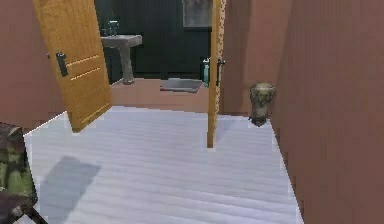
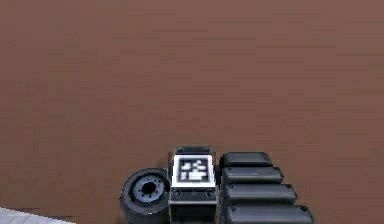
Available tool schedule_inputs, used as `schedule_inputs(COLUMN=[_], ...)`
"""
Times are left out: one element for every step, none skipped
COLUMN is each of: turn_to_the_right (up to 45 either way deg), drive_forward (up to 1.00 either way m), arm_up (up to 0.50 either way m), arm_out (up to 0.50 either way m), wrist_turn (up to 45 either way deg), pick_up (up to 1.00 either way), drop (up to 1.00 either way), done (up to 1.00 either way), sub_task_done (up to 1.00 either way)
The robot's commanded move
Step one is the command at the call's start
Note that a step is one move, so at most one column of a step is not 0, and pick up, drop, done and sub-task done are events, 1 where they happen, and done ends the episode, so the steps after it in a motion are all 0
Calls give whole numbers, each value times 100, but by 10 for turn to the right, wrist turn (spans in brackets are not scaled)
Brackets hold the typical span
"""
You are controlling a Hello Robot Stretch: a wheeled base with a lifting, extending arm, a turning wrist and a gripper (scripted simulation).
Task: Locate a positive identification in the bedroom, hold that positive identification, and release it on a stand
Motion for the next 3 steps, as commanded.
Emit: schedule_inputs(turn_to_the_right=[0, -150, 0], drive_forward=[75, 0, 100], arm_up=[0, 0, 0], arm_out=[0, 0, 0], wrist_turn=[0, 0, 0], pick_up=[0, 0, 0], drop=[0, 0, 0], done=[0, 0, 0], sub_task_done=[0, 0, 0])
